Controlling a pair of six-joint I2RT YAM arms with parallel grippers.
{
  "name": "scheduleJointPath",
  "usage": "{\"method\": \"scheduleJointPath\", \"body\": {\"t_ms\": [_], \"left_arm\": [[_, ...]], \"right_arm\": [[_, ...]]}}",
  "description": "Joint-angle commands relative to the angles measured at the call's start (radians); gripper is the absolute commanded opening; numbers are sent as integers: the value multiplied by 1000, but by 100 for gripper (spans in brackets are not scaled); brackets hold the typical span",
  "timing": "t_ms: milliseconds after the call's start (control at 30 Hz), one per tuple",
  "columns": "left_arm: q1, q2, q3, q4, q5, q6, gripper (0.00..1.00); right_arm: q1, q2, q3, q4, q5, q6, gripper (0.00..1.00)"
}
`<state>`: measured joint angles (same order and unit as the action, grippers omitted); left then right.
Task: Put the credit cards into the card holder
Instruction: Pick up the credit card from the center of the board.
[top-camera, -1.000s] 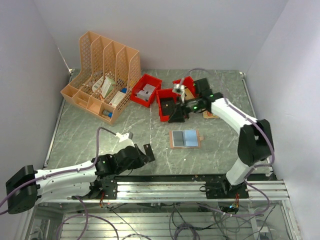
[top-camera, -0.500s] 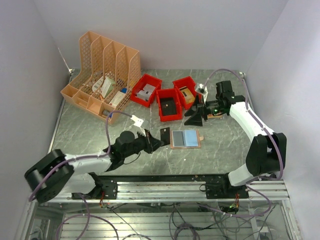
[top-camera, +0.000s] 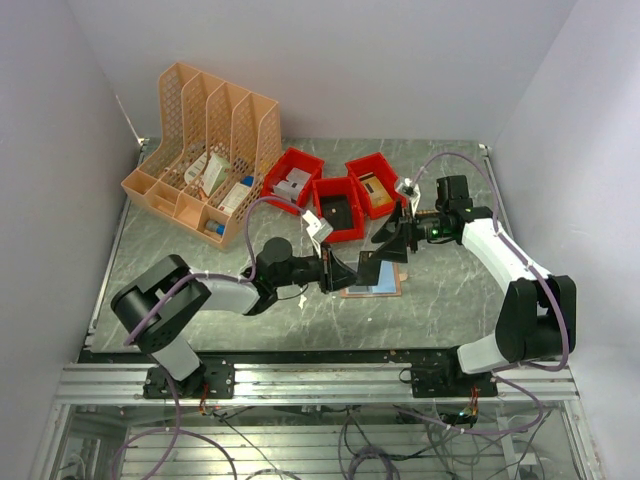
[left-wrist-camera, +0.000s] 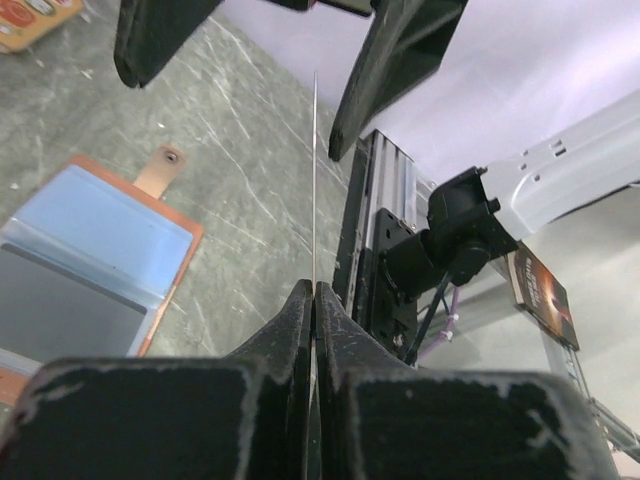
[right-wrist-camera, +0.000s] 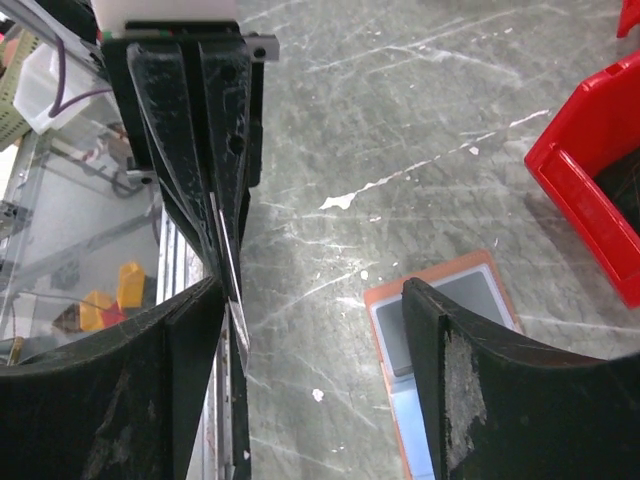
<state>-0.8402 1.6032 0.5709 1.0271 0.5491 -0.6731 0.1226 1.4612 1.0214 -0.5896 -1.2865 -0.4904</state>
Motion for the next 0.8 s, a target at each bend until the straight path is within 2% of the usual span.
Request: {"method": "scheduleJointPath", "body": {"t_ms": [0, 200, 367, 567, 633, 700, 767], "left_arm": [[6, 20, 33, 113, 96, -6, 7], [14, 12, 44, 85, 113, 4, 7], [22, 14, 46, 81, 113, -1, 7], [40, 6, 37, 89, 98, -9, 7], [48, -3, 27, 87, 78, -12, 7], [56, -18, 11, 77, 36, -16, 12], [63, -42, -19, 36, -34, -20, 31]], "right_arm": [[-14, -18, -13, 88, -75, 86, 68], [-20, -16, -45, 108, -129, 123, 49], [-20, -8, -26, 30, -131, 45, 39], [-20, -9, -24, -16, -121, 4, 1], [-20, -7, -24, -21, -115, -5, 0], [-21, -10, -24, -4, -108, 10, 0], [-20, -16, -41, 57, -77, 77, 0]]}}
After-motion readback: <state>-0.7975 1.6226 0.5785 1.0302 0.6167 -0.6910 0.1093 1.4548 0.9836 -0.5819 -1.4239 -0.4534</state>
